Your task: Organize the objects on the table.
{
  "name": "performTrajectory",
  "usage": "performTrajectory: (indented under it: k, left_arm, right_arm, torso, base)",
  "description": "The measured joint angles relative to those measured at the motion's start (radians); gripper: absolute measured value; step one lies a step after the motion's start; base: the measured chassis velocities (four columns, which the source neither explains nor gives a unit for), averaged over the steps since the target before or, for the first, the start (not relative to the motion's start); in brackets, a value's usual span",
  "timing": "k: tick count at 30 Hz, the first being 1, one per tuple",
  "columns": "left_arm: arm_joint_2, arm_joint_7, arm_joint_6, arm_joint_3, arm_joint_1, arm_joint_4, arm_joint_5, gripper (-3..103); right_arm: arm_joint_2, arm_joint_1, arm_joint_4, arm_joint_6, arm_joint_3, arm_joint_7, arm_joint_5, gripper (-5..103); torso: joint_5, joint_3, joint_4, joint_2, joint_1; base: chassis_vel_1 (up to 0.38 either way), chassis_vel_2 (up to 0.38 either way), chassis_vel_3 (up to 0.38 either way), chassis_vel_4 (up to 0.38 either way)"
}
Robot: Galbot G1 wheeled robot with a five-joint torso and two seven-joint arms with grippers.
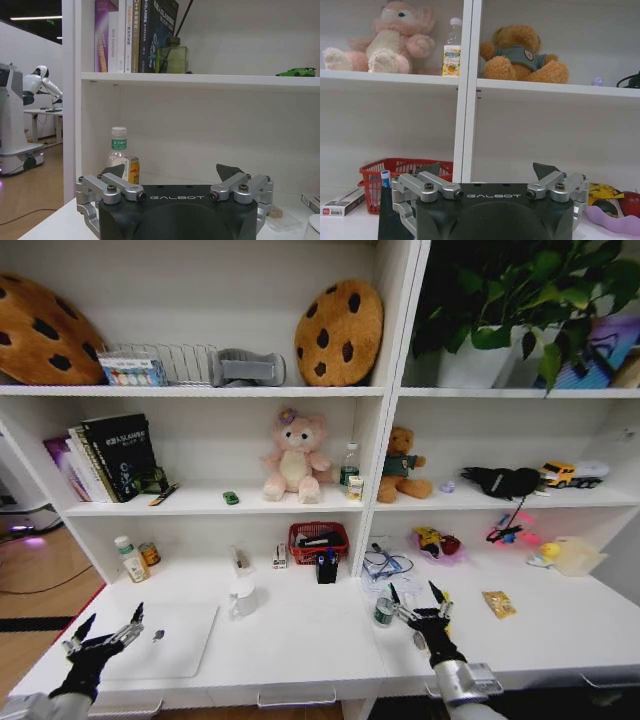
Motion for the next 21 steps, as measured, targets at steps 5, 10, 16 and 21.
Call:
performTrajectory:
  k: [5, 10, 16, 21]
  left_arm:
    - [0.000, 0.000, 0.000, 0.000, 0.000, 0.000, 0.000, 100]
    - [0.000, 0.000, 0.000, 0.000, 0.000, 0.000, 0.000, 100]
    - [0.000, 0.000, 0.000, 0.000, 0.000, 0.000, 0.000, 100]
    - [0.000, 0.000, 0.000, 0.000, 0.000, 0.000, 0.000, 100]
  right_arm:
    - [-0.069, 0.089, -0.092, -0.003, -0.048, 0.014, 0.023, 100]
    - [-0.118, 0.154, -0.151, -0.006, -0.075, 0.016, 0.036, 98]
    - [-0.134, 0.170, -0.172, -0.006, -0.082, 0.016, 0.041, 77]
    - [-0.126, 0.160, -0.174, -0.005, -0.082, 0.012, 0.040, 61]
  torso:
    - [0.0000, 0.000, 0.0001, 0.000, 0.000]
    - [-0.0001, 0.000, 0.0002, 0.000, 0.000]
    - [-0.0001, 0.000, 0.0001, 0.000, 0.000]
    - [-0.0002, 0.000, 0.0001, 0.000, 0.000]
  base:
    - [0.000, 0.000, 0.000, 0.000]
    - [0.000, 0.000, 0.000, 0.000]
    - [0.000, 0.000, 0.000, 0.000]
    - [0.000, 0.000, 0.000, 0.000]
